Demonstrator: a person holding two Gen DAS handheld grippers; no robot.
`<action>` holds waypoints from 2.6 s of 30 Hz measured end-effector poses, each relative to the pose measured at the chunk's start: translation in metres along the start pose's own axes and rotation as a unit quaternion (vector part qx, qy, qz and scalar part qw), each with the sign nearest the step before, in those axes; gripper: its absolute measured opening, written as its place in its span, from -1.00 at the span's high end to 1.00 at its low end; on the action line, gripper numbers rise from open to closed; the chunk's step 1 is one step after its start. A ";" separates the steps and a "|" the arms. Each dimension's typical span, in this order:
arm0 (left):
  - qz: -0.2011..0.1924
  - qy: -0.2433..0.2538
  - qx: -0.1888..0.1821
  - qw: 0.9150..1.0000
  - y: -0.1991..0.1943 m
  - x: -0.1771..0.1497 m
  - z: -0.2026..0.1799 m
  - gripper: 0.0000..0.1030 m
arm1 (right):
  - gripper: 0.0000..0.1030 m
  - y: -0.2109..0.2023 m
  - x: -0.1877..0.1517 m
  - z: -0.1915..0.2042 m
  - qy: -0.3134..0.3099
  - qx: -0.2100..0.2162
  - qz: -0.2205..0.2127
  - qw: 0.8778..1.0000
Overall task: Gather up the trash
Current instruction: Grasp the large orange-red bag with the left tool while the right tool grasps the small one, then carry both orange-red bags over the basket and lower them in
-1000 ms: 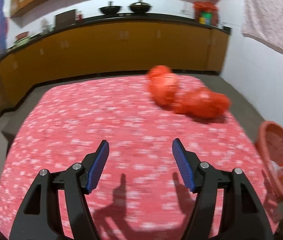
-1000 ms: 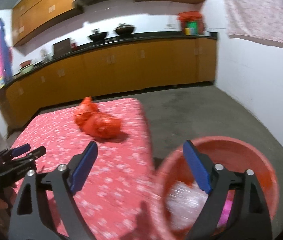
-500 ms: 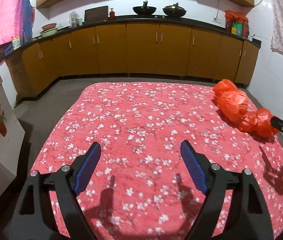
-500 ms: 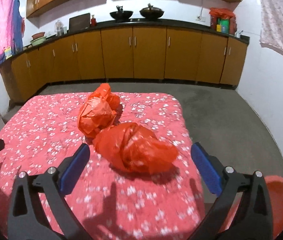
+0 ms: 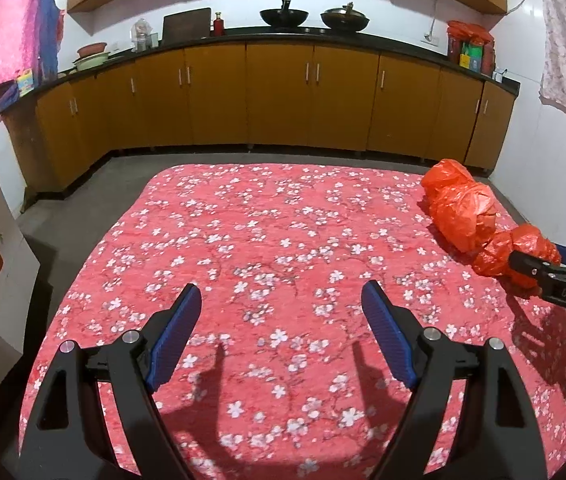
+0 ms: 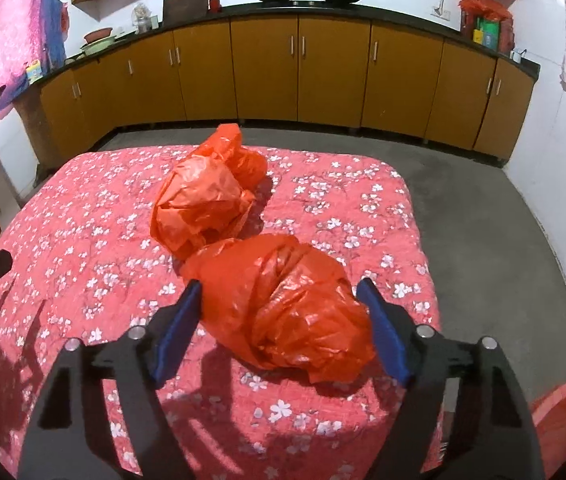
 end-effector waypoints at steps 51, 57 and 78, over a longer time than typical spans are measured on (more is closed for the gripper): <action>0.036 0.068 -0.084 0.993 0.038 0.022 -0.123 0.20 | -0.23 -0.112 -0.083 -0.020 0.099 0.010 -0.036 0.994; 0.017 0.067 -0.083 0.994 -0.019 0.005 -0.100 0.20 | -0.23 -0.138 -0.084 -0.013 0.106 0.009 -0.047 0.993; -0.049 0.054 -0.089 0.993 -0.153 -0.032 -0.091 0.20 | -0.23 -0.244 -0.105 -0.007 0.130 -0.043 -0.100 0.986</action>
Point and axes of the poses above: each gripper's, at about its wrist camera, not at the fingertips, and y roughly the way its jaws point, z to its left, x to its top, the point moved 10 cm from there along y, roughly the way its jaws point, and after that the axes turned 4 degrees about -x, right-handed, at the moved point
